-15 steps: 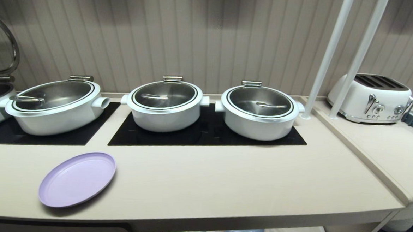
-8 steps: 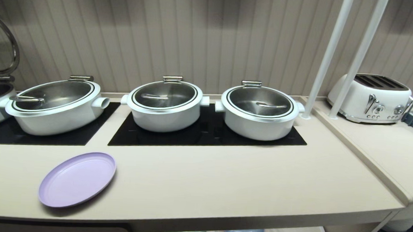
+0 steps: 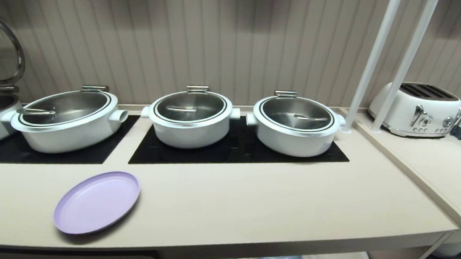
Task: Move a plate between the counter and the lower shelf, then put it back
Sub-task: Pick up the plate
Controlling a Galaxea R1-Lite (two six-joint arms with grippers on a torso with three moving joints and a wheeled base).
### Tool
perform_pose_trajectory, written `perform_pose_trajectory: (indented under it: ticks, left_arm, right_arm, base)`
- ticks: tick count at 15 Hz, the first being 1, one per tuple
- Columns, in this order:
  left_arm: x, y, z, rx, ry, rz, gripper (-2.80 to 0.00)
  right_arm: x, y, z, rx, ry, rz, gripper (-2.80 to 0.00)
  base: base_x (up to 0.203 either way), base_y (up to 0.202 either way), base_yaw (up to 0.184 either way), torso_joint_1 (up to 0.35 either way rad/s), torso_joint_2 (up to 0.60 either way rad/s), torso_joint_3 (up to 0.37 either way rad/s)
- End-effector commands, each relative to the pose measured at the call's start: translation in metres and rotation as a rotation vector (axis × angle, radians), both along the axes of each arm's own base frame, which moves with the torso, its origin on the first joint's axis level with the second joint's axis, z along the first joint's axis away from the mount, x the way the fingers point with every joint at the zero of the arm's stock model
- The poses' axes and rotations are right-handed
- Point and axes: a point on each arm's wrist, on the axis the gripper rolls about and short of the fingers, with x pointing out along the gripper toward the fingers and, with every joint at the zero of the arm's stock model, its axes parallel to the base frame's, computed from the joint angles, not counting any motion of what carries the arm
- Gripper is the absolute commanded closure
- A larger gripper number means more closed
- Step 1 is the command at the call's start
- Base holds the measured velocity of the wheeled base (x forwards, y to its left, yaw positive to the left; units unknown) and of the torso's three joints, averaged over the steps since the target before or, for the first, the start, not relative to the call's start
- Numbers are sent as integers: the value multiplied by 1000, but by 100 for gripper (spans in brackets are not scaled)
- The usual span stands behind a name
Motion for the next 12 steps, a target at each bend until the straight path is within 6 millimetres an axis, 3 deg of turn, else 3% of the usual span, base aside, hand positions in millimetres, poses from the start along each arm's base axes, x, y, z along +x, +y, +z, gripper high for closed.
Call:
perform_pose_trajectory:
  ticks: [1,12]
  left_arm:
    - [0,0,0,-1,0,2,0]
    - [0,0,0,1,0,2,0]
  right_arm:
    - [0,0,0,-1,1,3,0]
    - [0,0,0,-1,1,0,0]
  base:
    - [0,203,-1,-3,2,-1]
    - [0,190,-1,2,2,3]
